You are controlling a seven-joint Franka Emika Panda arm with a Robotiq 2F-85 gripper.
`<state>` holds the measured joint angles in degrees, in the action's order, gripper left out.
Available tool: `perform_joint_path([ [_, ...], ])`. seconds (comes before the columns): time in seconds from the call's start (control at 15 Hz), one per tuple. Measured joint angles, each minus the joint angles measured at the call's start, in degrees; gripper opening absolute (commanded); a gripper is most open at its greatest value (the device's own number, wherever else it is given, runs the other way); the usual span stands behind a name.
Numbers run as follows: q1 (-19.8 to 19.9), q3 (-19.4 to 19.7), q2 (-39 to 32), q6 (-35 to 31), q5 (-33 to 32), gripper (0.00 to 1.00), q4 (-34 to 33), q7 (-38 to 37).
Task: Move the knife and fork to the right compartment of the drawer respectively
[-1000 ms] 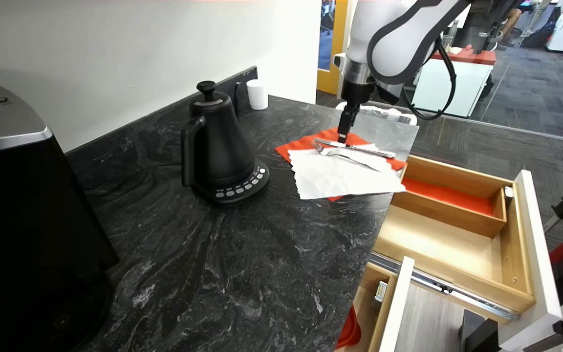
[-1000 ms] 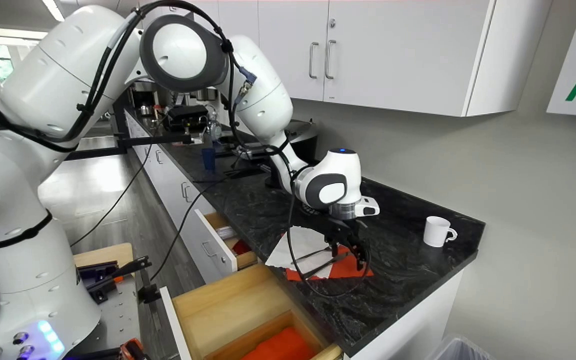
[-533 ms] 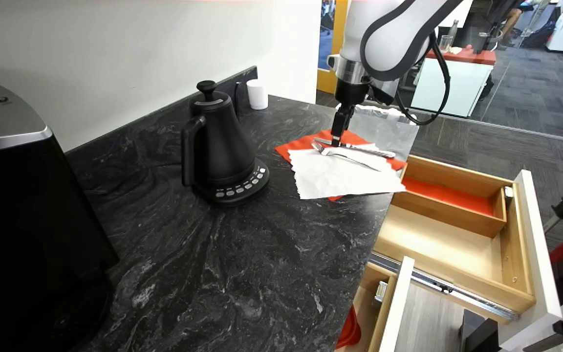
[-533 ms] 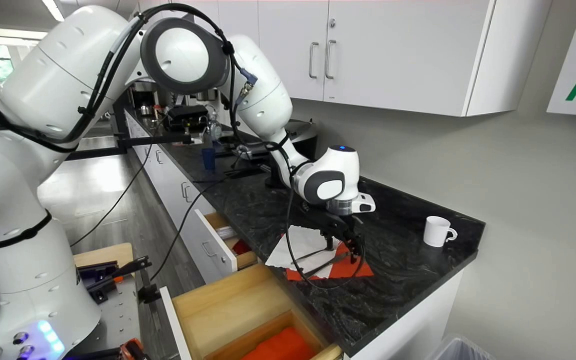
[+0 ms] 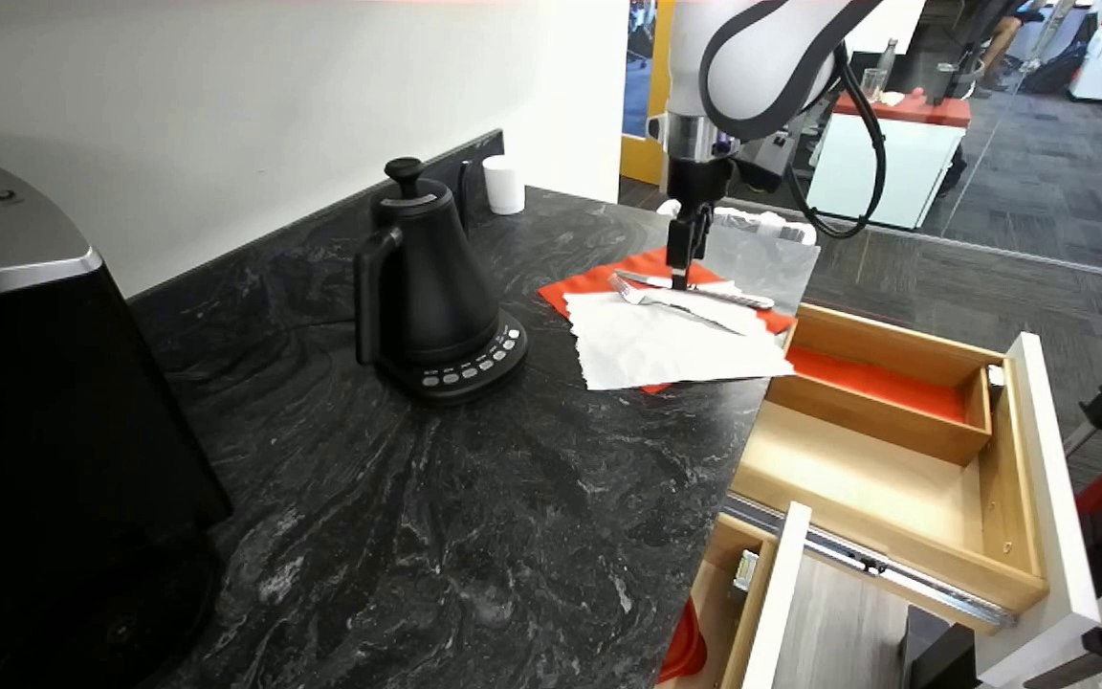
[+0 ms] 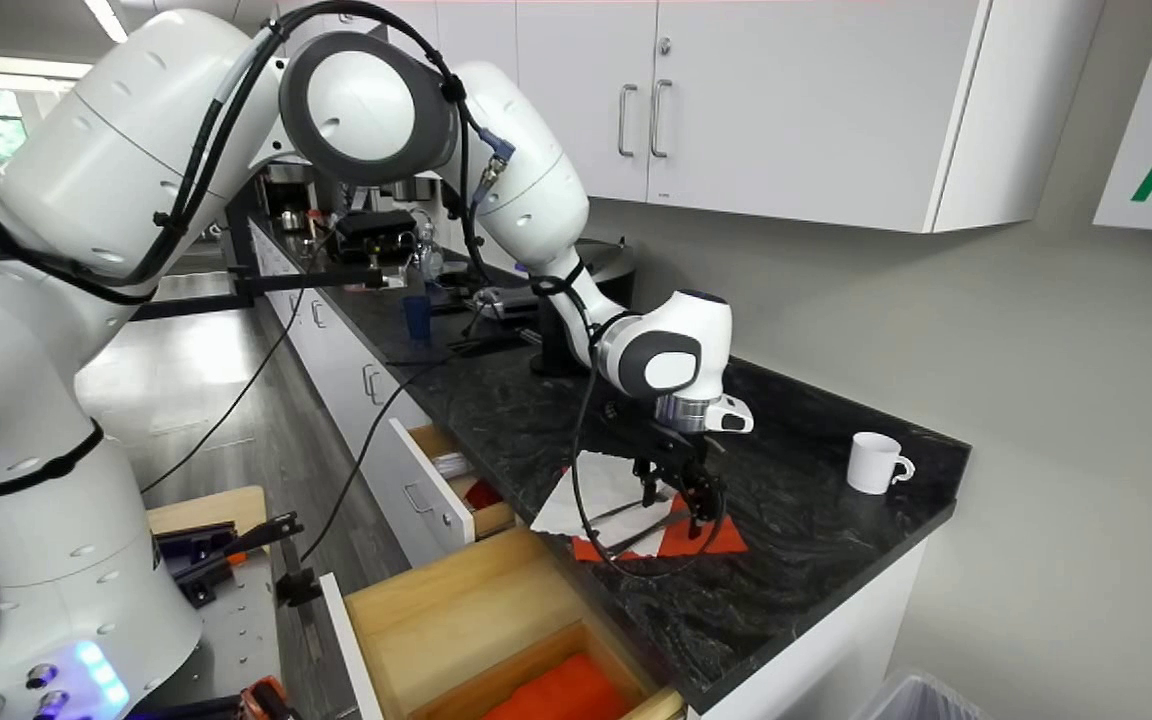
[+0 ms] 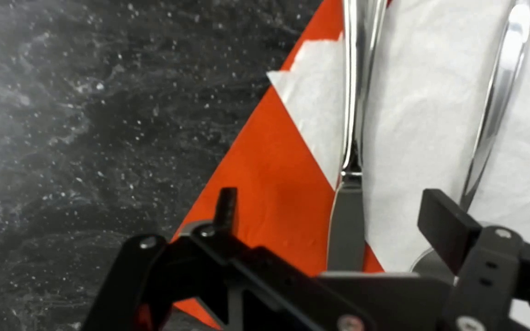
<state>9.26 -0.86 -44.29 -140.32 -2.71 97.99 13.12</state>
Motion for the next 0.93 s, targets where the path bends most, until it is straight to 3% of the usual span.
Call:
perform_joint_path([
  [0.6, -0.18, 0.04, -0.59, 15.91, 1.41, 1.0, -4.52, -0.86],
  [0.93, -0.6, -0.31, -1.33, 19.36, 1.4, 1.0, -4.73, -0.35],
])
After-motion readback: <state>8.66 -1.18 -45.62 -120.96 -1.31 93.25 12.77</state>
